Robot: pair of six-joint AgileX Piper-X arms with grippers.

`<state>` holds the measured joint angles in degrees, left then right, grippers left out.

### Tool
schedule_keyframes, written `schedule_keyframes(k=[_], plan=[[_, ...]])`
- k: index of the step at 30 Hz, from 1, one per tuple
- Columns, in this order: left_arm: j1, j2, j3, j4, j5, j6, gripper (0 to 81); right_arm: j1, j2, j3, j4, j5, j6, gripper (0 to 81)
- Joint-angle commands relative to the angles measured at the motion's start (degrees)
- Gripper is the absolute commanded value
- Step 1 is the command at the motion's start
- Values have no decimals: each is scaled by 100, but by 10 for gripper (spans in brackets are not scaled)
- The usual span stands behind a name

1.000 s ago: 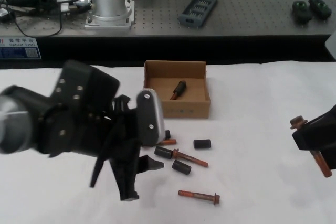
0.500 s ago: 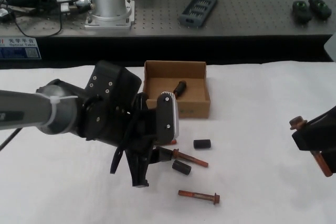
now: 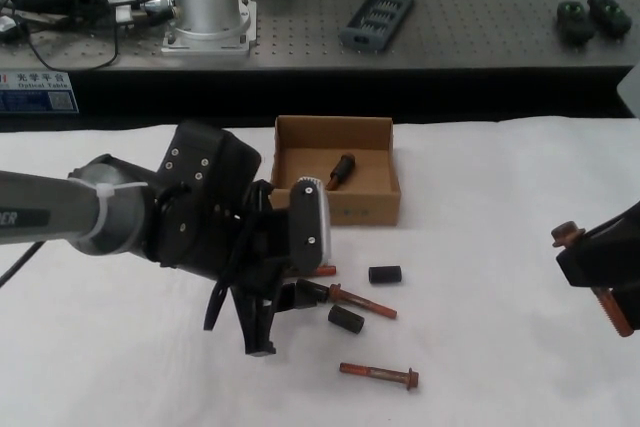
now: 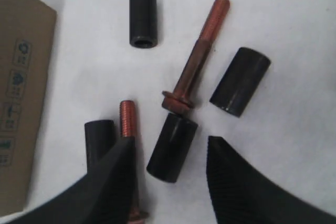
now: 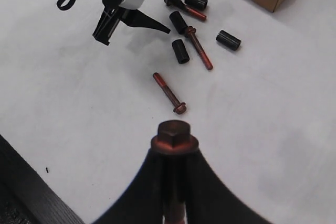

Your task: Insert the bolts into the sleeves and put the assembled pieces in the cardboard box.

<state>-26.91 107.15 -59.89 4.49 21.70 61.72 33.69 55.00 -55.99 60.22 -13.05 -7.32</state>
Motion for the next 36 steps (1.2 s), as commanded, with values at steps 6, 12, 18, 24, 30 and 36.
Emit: schedule_keyframes(k=[6, 12, 18, 24, 30, 36], plan=[[86, 99, -70, -35, 458, 38, 274, -21, -60, -8, -66, -86, -43, 27], [86, 99, -70, -40, 770, -44, 276, -21, -60, -8, -146, -86, -43, 27], [86, 99, -70, -40, 770, -23, 276, -21, -60, -8, -146, -86, -43, 27], [86, 222, -70, -257, 770, 5, 276, -21, -60, -8, -146, -86, -43, 27], [86, 392, -171, -334, 689, 5, 276, -21, -60, -8, -146, -86, -43, 27], [93, 591, -410, -310, 702, -6, 276, -21, -60, -8, -146, -86, -43, 27]])
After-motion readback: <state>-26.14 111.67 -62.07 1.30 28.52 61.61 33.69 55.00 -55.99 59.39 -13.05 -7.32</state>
